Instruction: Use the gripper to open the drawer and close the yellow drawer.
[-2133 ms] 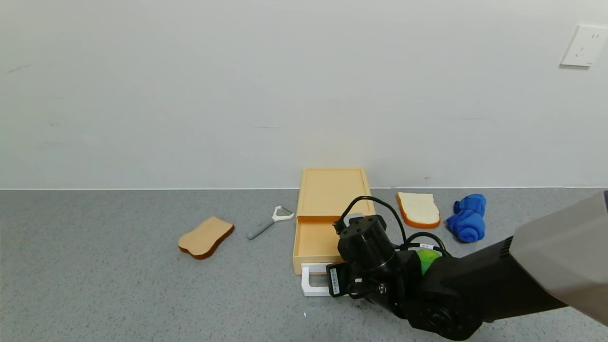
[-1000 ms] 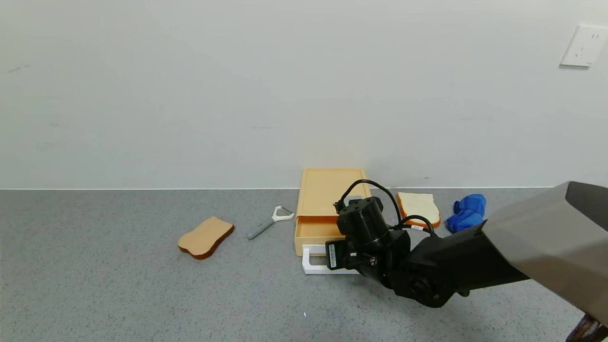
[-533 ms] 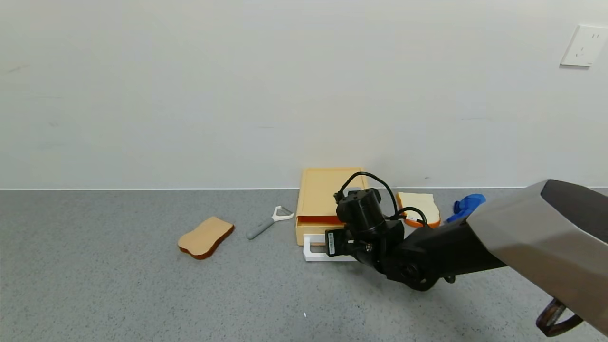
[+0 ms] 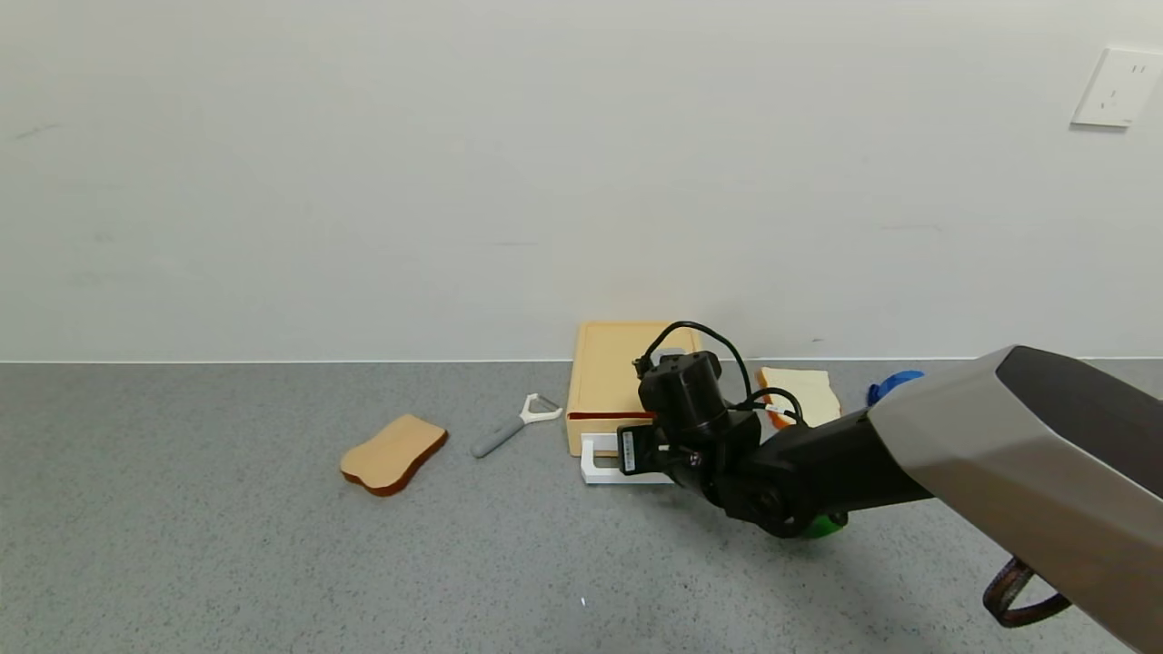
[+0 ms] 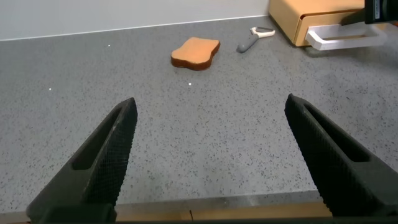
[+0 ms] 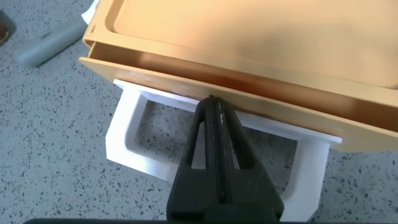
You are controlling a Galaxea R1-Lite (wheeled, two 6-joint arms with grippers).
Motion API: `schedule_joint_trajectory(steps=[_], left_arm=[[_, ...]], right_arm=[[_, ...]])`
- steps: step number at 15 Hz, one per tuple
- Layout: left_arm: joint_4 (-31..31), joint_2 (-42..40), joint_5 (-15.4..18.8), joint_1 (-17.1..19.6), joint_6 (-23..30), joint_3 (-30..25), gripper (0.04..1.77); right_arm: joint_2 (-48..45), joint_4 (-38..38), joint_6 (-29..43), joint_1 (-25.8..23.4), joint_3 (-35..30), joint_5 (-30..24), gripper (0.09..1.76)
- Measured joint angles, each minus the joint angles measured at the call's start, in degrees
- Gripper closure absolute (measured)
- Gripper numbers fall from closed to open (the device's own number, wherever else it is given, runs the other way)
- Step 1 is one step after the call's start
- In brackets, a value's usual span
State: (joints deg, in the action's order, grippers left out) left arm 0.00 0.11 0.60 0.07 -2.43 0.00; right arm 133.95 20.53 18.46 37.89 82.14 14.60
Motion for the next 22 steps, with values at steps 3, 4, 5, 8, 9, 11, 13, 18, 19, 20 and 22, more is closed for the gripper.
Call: schedule_joint_trajectory(steps=[3,4,5,8,9,11,13,18,19,20,22], left_arm=[[-0.02,0.0,0.02,0.0,0.0,0.0,0.09],[0.0,0.0,0.0,0.0,0.01,0.0,0.09],[-0.02,-0.01,0.02,0.0,0.04,0.0,0.09],[-0.02,-0.01,0.02,0.0,0.04,0.0,0.09],[-0.02,-0.01,0.02,0.0,0.04,0.0,0.09],[-0.05,-0.01,0.02,0.0,0.01,0.0,0.09],[-0.05,0.0,0.0,-0.02,0.0,0.0,0.09],[-0.02,-0.01,0.02,0.02,0.01,0.0,0.09],[-0.02,-0.01,0.02,0.0,0.04,0.0,0.09],[-0.02,-0.01,0.02,0.0,0.06,0.0,0.09],[-0.02,-0.01,0.0,0.0,0.04,0.0,0.09]], right_arm=[[0.43,0.05,-0.55,-0.29,0.77,0.02,1.73],[0.61,0.02,-0.88,-0.4,1.12,0.02,1.73],[0.84,-0.02,-1.01,-0.62,1.57,0.05,1.73],[1.41,-0.06,-1.68,-1.12,2.47,0.05,1.73],[1.55,-0.13,-1.76,-1.23,2.73,0.02,1.73],[1.72,-0.2,-1.78,-1.32,2.95,0.05,1.73],[1.63,-0.46,-1.78,-1.32,2.94,-0.05,1.73],[-0.88,-4.13,-1.65,-0.13,1.62,-0.33,1.73],[-1.82,-5.16,-1.62,0.26,1.07,-0.37,1.73],[-3.07,-6.07,-1.62,0.69,0.2,-0.39,1.73],[-6.06,-7.47,-1.65,1.66,-2.02,-0.55,1.73]])
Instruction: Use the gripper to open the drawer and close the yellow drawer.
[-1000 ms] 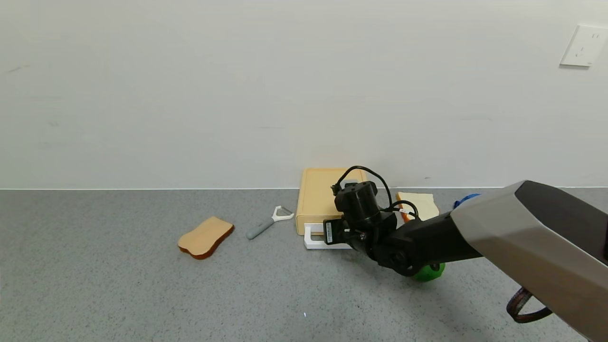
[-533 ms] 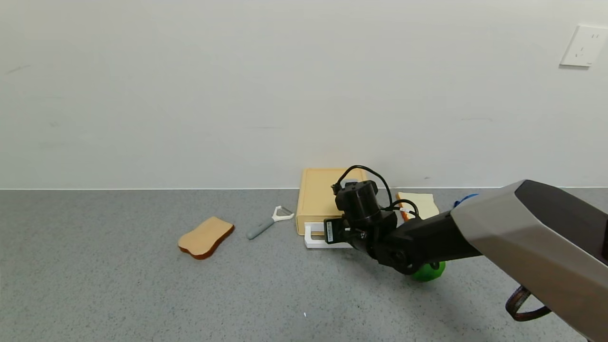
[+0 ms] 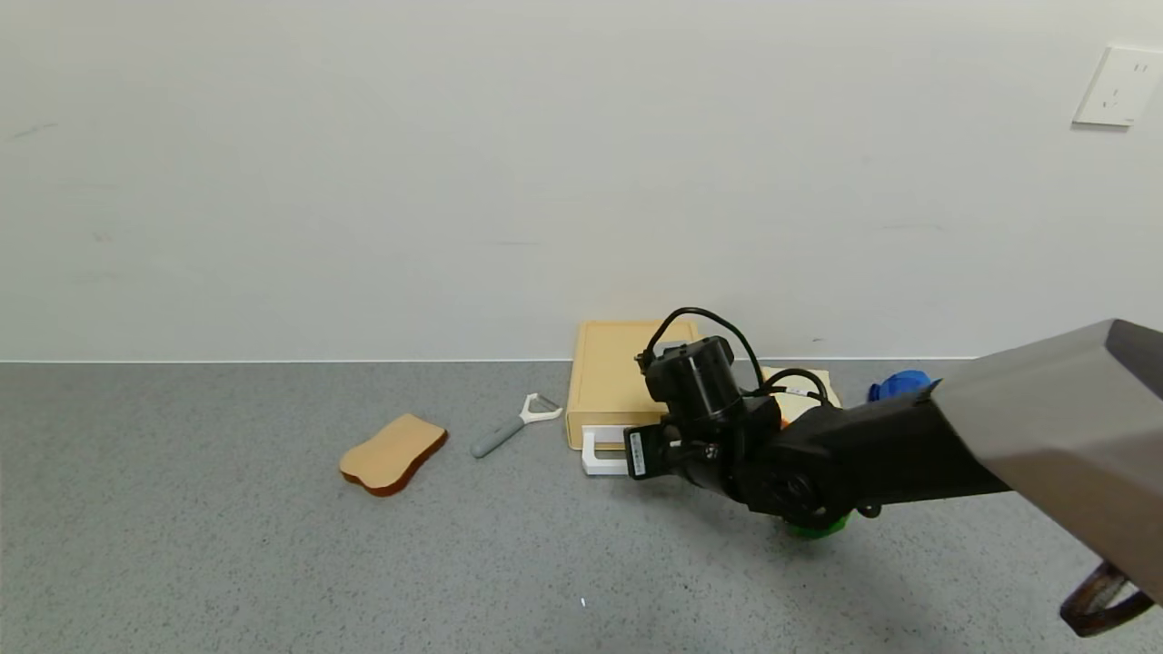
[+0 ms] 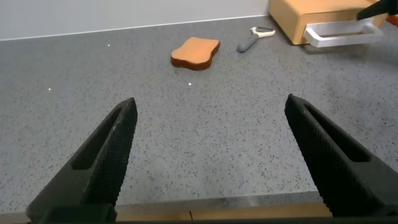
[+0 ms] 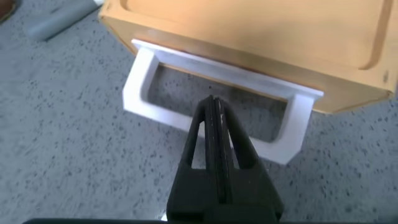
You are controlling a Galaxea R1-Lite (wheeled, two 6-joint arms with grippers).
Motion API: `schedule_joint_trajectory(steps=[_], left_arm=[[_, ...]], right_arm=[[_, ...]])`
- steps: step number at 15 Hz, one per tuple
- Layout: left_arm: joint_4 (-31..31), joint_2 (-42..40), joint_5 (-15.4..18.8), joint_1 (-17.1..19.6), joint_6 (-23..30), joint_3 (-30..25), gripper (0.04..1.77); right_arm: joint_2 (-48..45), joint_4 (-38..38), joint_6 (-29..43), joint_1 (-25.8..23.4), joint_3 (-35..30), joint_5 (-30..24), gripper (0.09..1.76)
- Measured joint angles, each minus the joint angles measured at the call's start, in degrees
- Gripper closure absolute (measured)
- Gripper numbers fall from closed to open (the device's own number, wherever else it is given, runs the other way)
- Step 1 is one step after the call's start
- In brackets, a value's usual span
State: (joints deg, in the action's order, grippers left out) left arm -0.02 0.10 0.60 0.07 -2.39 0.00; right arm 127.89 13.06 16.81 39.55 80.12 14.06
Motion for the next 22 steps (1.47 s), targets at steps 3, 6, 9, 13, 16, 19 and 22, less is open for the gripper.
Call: schedule_joint_trajectory(steps=[3,6,9,13,16,19,22], left_arm=[[-0.02,0.0,0.02,0.0,0.05,0.0,0.09],[-0.02,0.0,0.02,0.0,0.13,0.0,0.09],[0.0,0.01,0.02,-0.02,0.13,0.0,0.09],[-0.02,0.0,0.02,0.0,0.13,0.0,0.09],[-0.02,0.0,0.0,0.0,0.11,0.0,0.09],[-0.05,0.0,0.0,0.0,0.09,0.0,0.09],[-0.02,0.01,0.02,0.0,0.11,0.0,0.09]], right_arm=[[-5.88,-1.88,-2.35,1.02,-4.44,-2.6,1.73],[-12.76,-2.4,-7.61,0.94,-10.24,-5.96,1.73],[-18.02,-2.54,-8.46,0.85,-14.74,-6.62,1.73],[-21.72,-1.99,-8.44,0.09,-18.41,-10.01,1.15],[-24.15,-1.88,-8.47,-0.72,-20.48,-13.4,0.83],[-26.56,-1.87,-8.58,-1.77,-22.63,-15.54,0.61],[-29.93,-1.82,-8.66,-2.78,-25.55,-16.03,0.46]])
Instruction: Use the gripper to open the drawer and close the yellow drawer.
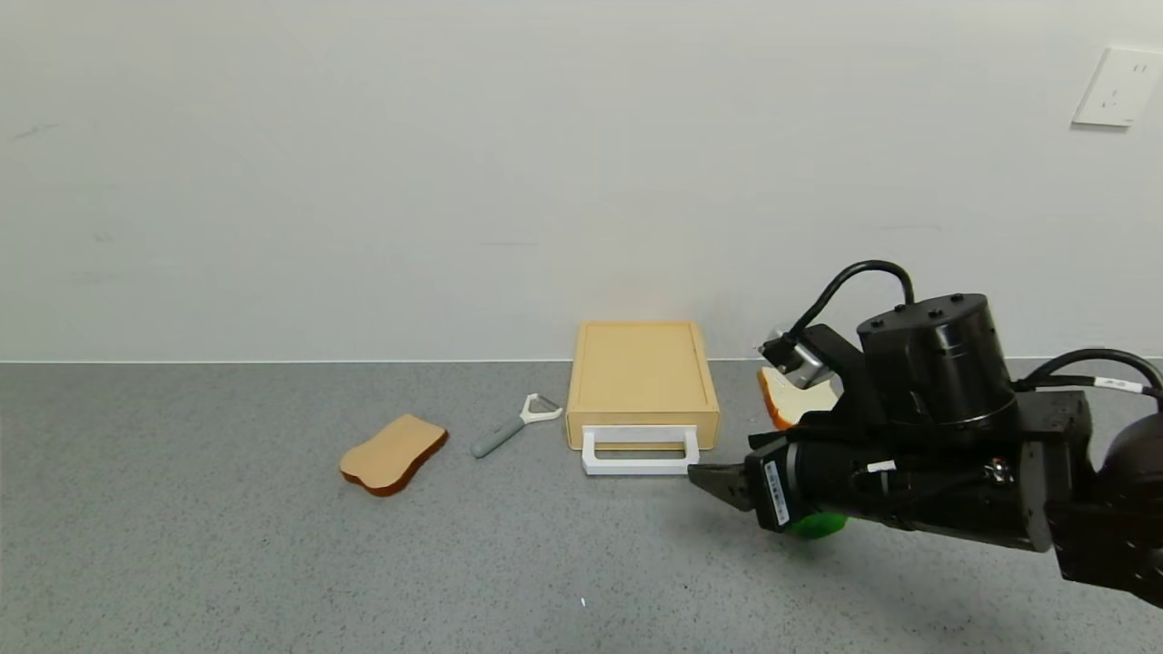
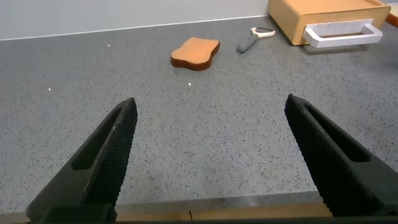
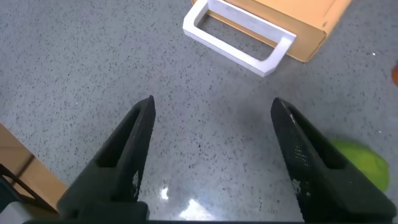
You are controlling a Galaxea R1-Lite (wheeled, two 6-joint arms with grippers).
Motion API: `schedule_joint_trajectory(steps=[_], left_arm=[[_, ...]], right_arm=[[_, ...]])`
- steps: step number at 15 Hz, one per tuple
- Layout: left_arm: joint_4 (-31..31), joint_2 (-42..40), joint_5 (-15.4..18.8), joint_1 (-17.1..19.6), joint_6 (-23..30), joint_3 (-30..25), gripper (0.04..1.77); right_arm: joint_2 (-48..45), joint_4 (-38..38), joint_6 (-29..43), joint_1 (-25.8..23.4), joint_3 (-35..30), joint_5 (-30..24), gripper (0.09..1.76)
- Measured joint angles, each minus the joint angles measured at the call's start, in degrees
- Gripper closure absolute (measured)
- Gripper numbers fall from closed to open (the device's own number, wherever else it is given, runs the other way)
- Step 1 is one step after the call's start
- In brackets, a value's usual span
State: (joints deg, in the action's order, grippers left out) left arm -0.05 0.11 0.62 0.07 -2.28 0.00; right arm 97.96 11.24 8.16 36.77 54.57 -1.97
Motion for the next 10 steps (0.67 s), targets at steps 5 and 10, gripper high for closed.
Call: schedule_joint_trajectory(steps=[5,10], left_arm=[[0.0,-0.01,0.0,0.0,0.0,0.0,0.09],[-0.02,-0.01,-0.02,0.0,0.28,0.0,0.09]], right_arm=[[-9.13,-0.05,-0.11,-3.21,-7.59,0.38,0.31],[-22.99,-0.28,0.16,-6.79,-16.73,3.97,0.23]])
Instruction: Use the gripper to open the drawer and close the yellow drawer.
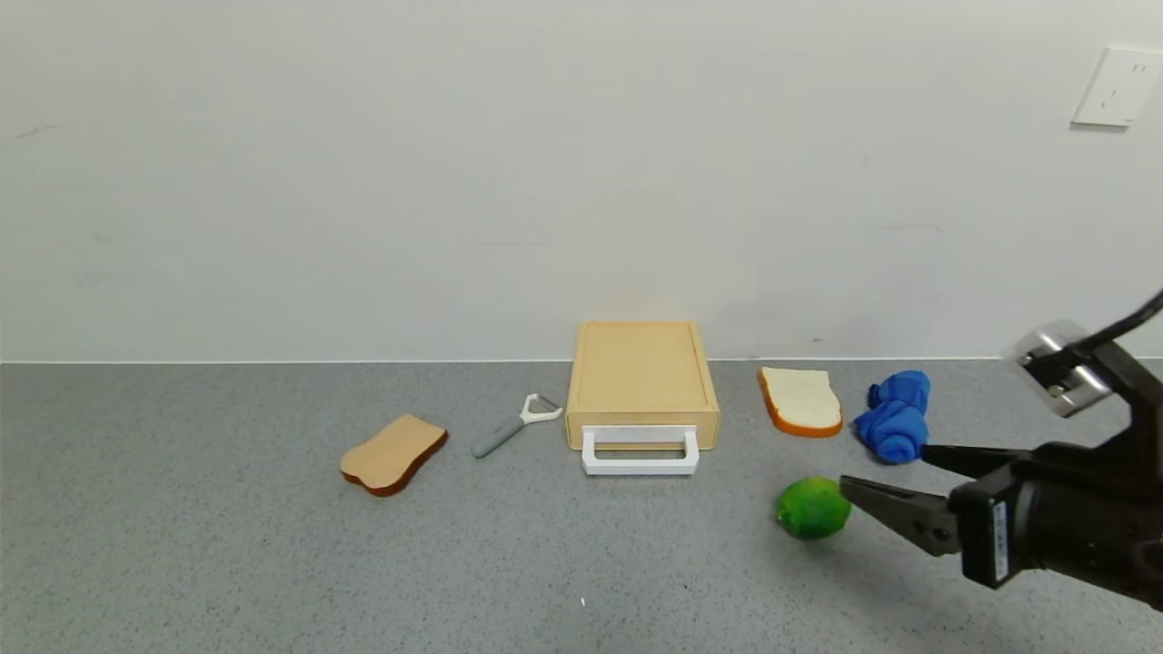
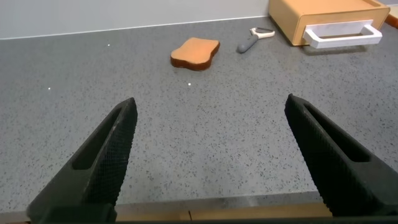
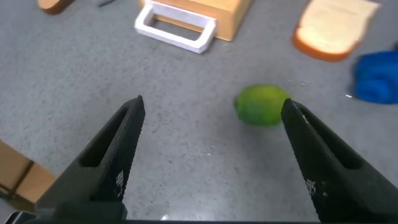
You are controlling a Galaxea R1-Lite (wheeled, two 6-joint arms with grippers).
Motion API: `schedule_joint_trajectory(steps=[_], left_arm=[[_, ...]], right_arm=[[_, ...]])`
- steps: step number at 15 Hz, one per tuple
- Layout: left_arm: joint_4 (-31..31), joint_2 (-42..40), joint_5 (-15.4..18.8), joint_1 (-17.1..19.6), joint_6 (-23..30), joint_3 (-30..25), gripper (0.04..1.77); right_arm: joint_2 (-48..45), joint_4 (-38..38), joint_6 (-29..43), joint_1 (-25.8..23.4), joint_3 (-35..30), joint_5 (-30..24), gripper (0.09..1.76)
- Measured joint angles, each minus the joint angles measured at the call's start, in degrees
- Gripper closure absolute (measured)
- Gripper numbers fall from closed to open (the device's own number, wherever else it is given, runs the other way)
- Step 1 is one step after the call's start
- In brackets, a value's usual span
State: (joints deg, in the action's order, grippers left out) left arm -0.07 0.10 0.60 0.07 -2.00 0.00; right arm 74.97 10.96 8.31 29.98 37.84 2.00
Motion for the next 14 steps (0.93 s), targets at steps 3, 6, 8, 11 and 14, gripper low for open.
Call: schedule_joint_trajectory(steps=[3,6,8,11,14], left_arm=[[0.0,0.0,-0.05,0.0,0.0,0.0,0.09],[0.0,0.0,-0.07,0.0,0.0,0.0,0.09],[0.0,0.0,-0.07,0.0,0.0,0.0,0.09],[0.0,0.0,-0.07,0.0,0.0,0.0,0.09],[0.0,0.01,-0.07,0.0,0.07,0.0,0.09]], right_arm=[[-8.58,-0.55,0.09,-0.71,-4.61,6.12,0.2],[-16.79,-3.88,0.09,-0.93,-7.39,15.08,0.18],[-22.36,-10.47,0.09,-1.1,-7.89,19.41,0.17],[-30.51,-19.25,0.09,-5.95,-7.28,21.53,0.16],[-38.57,-22.36,0.09,-14.43,-6.95,21.72,0.16]])
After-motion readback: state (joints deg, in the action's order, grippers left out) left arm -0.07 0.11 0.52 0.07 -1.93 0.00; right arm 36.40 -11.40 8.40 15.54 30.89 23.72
